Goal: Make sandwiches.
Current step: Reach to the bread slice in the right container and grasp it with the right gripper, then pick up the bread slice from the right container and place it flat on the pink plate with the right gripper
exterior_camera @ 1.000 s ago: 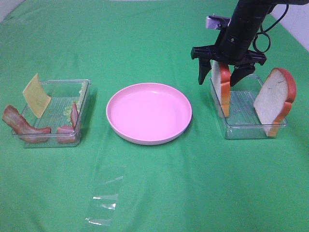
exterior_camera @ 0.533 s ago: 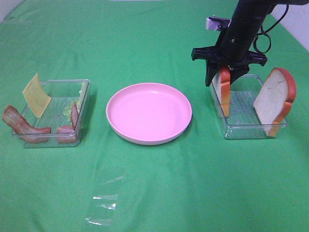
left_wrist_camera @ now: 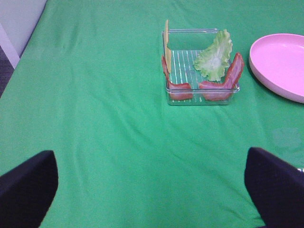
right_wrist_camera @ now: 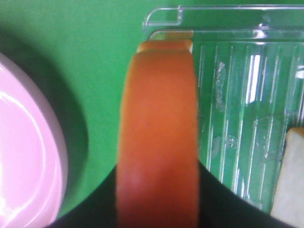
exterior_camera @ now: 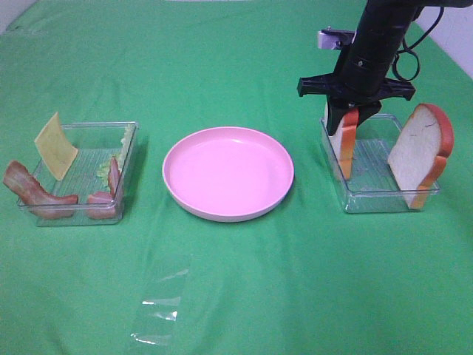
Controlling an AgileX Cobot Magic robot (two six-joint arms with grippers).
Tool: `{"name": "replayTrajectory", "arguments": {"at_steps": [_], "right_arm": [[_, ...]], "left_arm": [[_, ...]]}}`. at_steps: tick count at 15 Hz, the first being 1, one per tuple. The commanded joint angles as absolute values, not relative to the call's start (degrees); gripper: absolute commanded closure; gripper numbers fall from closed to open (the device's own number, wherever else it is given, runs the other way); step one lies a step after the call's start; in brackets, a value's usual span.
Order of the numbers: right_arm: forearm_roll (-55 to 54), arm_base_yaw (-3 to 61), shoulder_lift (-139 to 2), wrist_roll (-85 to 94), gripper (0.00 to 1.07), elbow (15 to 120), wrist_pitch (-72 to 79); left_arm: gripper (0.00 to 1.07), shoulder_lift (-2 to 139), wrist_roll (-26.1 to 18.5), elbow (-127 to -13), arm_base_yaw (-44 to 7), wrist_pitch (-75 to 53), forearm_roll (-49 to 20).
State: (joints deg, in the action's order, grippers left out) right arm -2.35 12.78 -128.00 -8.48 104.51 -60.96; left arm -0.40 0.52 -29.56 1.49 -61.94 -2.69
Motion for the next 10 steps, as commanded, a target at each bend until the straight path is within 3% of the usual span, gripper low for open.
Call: {"name": "replayTrajectory", "arguments": {"at_steps": [1, 4, 10], "right_arm": [[-2.35, 12.78, -128.00, -8.82, 0.92, 104.79, -61.42], [-1.78, 12.78, -128.00, -8.82, 1.07, 104.79, -62.80], [1.09, 12.78, -126.74, -9.05, 1.07, 106.23, -67.38]], "left_arm": [[0.04, -1.38, 0.40, -29.62, 1.66, -61.71, -3.09], [0.04, -1.38, 0.40, -29.62, 1.66, -61.71, -3.09], [0.04, -1.38, 0.40, -29.62, 1.66, -61.71, -3.09]]}}
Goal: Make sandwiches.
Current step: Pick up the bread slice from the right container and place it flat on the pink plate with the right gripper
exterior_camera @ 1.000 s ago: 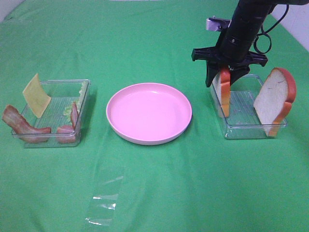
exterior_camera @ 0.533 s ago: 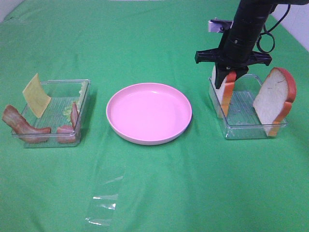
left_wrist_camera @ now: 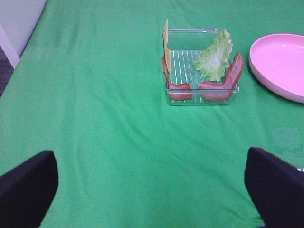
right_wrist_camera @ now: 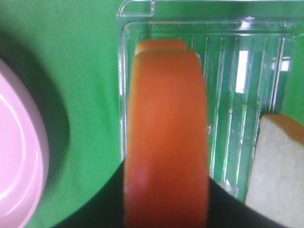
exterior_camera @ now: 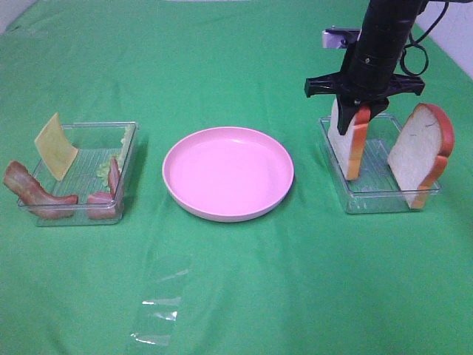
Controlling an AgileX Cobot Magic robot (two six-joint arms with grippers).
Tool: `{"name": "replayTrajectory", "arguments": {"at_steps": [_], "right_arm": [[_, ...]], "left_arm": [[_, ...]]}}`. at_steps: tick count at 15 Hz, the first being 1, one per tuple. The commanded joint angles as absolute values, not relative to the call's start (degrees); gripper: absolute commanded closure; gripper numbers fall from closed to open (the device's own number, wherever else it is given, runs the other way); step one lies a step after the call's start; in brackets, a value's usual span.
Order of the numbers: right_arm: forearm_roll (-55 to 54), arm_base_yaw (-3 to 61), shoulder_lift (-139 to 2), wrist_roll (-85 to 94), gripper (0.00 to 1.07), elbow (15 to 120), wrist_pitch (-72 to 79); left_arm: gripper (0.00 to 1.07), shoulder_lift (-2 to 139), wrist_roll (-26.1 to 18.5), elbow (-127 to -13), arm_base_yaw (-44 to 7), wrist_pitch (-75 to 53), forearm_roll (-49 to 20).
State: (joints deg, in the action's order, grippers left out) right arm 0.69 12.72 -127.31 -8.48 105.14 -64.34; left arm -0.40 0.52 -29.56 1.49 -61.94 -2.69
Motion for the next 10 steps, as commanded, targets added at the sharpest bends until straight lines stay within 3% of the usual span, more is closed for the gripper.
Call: {"name": "replayTrajectory", "arguments": {"at_steps": [1, 6, 10], "right_arm": [[0.63, 12.78, -126.68, -9.05, 1.07, 107.72, -70.59], [-2.69, 12.78, -120.84, -9.05, 1.07, 110.52, -76.15], [-4.41, 12.78, -111.73, -9.00, 1.07, 104.34, -73.40]], "left_arm": [[0.04, -1.38, 0.40, -29.62, 1.66, -61.71, -3.09], [0.04, -1.38, 0.40, -29.62, 1.66, -61.71, -3.09], [0.04, -1.38, 0.40, -29.62, 1.66, -61.71, -3.09]]}}
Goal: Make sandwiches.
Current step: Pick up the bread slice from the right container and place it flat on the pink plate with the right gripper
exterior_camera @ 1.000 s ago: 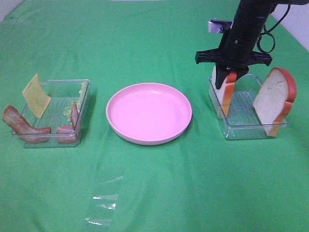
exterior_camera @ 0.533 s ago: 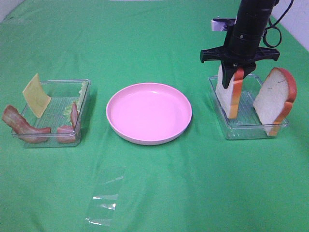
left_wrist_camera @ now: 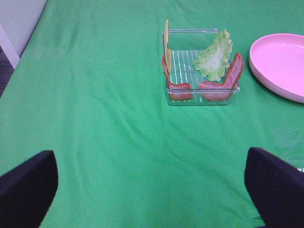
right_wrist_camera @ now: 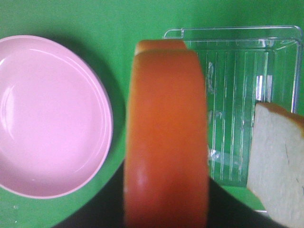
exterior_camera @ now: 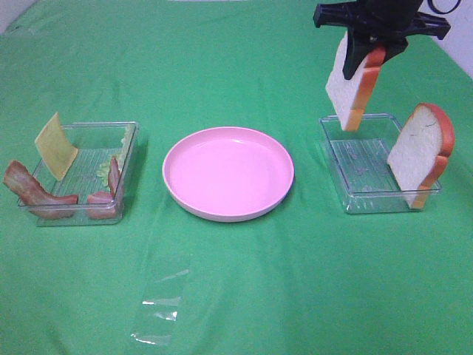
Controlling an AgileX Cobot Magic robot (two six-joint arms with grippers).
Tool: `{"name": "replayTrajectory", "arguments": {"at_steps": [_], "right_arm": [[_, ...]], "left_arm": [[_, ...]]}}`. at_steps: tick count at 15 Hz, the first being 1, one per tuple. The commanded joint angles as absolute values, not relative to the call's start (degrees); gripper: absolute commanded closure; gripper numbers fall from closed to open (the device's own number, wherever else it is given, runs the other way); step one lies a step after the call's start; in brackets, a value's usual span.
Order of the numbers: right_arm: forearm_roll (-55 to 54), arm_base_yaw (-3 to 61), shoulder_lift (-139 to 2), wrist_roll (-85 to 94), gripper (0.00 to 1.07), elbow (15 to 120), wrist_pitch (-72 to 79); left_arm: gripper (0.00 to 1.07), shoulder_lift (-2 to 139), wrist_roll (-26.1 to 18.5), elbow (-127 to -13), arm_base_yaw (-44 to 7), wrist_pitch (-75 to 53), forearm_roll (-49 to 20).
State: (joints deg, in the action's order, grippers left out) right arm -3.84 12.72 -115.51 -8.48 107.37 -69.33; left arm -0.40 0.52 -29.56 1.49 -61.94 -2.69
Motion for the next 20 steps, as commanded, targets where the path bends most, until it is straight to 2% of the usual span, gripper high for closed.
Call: {"name": "replayTrajectory", "arguments": {"at_steps": [1, 3, 5, 6, 7, 10, 15, 20], "right_arm": [[-6.07, 12.78, -108.75, -8.59, 1.07, 100.73, -70.47], [-13.75, 12.78, -103.25, -5.16, 1.07, 91.44, -60.05], [-26.81, 12.83, -101.18, 1.26, 1.07, 82.39, -51.05], [-30.48, 12.83, -101.41, 3.50, 1.07, 80.84, -49.90], [-43.20, 12.83, -104.45, 12.49, 1.07, 78.32, -48.53], [-55.86, 15.70, -111.15, 19.71, 1.07, 78.32, -46.07], [-59.82, 20.23, -120.66, 21.89, 1.07, 82.45, -40.91], [-60.10, 20.23, -125.88, 21.20, 1.07, 86.92, -39.53]], "left_arm": [[0.04, -1.38, 0.40, -29.62, 1.66, -61.71, -3.09], [0.04, -1.38, 0.40, -29.62, 1.66, -61.71, -3.09], [0.04, -1.38, 0.40, -29.62, 1.66, -61.71, -3.09], [0.04, -1.38, 0.40, -29.62, 1.66, -61.71, -3.09], [0.04, -1.38, 0.40, -29.62, 1.66, -61.71, -3.09], [0.04, -1.38, 0.40, -29.62, 1.66, -61.71, -3.09], [0.04, -1.38, 0.40, -29.62, 1.66, -61.71, -3.09], [0.04, -1.38, 0.40, -29.62, 1.66, -61.71, -3.09]]}}
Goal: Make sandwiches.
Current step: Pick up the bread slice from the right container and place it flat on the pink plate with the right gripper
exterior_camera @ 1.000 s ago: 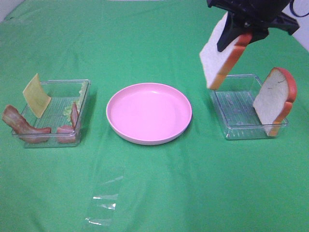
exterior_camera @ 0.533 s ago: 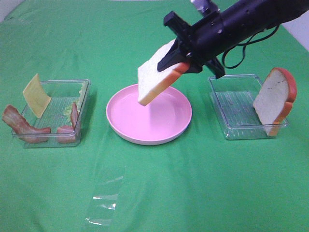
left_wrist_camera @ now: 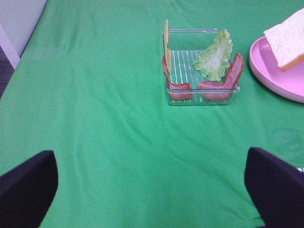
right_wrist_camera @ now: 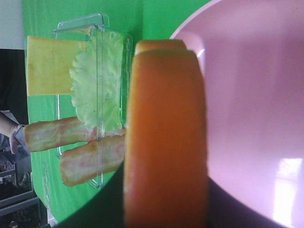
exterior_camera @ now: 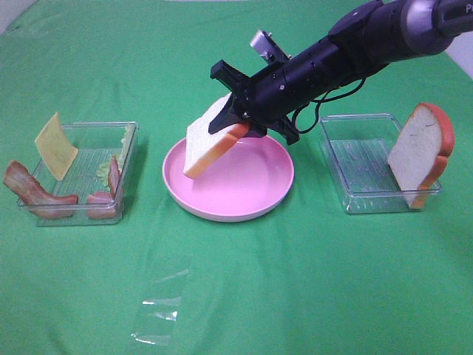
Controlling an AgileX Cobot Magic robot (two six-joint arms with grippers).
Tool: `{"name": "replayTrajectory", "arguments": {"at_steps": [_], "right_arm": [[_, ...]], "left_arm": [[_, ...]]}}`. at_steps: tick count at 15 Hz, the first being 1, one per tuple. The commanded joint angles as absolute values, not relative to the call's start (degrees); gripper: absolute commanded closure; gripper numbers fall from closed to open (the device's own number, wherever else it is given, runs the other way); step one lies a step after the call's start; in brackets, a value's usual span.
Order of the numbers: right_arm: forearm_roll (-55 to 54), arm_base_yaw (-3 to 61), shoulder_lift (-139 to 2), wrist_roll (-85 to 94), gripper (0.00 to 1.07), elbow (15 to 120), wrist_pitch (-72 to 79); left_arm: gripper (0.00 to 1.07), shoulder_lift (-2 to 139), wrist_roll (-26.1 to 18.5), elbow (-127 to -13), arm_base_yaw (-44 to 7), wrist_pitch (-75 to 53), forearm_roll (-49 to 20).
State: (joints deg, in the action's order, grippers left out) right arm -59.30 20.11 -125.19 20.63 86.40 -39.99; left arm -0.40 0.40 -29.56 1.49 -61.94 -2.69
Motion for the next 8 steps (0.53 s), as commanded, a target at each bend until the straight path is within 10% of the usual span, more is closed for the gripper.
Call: {"name": "replayTrajectory", "arguments": {"at_steps": [1, 8], "right_arm": [[-59.76, 20.23, -126.57, 21.14, 1.07, 86.92, -39.65], [-59.99, 20.23, -128.40, 20.51, 1.07, 86.86, -40.51]], "left_arm": [[0.04, -1.38, 0.40, -29.62, 1.66, -61.71, -3.09], [0.04, -1.38, 0.40, -29.62, 1.66, -61.71, -3.09]]}}
